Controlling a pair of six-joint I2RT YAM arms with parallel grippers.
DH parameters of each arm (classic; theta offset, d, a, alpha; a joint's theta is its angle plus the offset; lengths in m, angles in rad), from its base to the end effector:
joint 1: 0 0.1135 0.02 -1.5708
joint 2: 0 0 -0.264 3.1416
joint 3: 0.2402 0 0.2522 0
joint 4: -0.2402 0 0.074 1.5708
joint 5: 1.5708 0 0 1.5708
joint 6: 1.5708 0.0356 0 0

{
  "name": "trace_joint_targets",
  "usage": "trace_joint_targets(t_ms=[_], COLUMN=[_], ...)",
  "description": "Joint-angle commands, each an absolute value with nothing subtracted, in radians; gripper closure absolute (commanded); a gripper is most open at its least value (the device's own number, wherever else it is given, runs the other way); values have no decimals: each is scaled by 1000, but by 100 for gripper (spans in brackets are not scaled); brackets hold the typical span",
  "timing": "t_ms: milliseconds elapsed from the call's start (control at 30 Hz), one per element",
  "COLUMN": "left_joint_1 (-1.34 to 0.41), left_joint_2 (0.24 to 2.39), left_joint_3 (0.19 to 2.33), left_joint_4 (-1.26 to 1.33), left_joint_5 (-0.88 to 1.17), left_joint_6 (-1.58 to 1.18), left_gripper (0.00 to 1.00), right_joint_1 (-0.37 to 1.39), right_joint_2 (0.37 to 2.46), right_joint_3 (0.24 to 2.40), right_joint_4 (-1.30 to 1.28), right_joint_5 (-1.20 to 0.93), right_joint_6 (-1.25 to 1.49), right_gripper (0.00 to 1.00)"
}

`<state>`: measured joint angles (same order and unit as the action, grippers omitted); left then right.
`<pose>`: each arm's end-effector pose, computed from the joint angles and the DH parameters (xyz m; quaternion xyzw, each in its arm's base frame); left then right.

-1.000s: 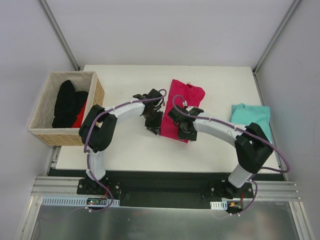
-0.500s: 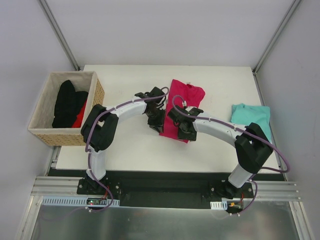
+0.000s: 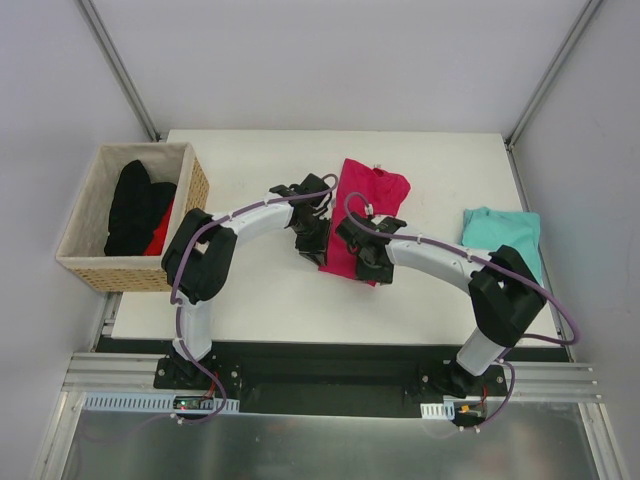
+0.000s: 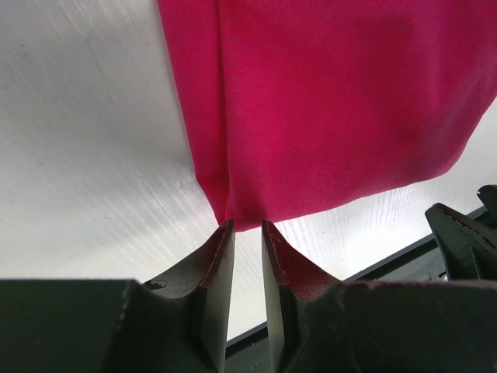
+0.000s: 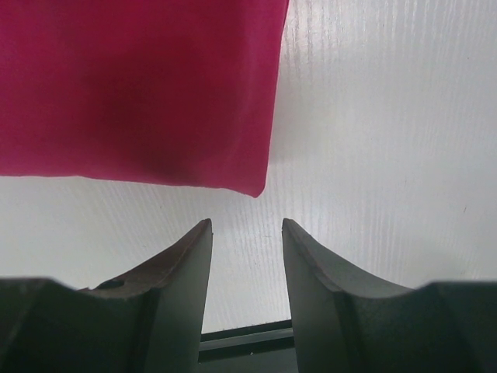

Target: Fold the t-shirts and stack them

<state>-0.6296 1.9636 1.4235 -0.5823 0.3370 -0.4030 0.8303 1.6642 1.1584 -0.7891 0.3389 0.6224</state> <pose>0.3234 -0.2501 0.1859 0.1457 0.9508 -0.2504 0.1099 0.2228 0.2262 0.2066 -0.0782 0.9734 -0.0349 0.2123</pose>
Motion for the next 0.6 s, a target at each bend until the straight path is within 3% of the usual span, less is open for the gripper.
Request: trace_joint_targets(t_ms=[0,567], left_joint_1=[-643,-643], left_joint_2=[1962,1960], left_joint_3=[1407,1391], left_joint_4=[-592,-592], left_joint_5=[338,330], left_joint_6=[-407,-403], left_gripper=[80,81], right_joint_1=[836,835], right_joint_2=[1657,1683], right_joint_3=[1137,1141], right_joint_4=[-785,-756], right_joint_5=[333,319], right_joint_6=[644,634], right_gripper=[55,54])
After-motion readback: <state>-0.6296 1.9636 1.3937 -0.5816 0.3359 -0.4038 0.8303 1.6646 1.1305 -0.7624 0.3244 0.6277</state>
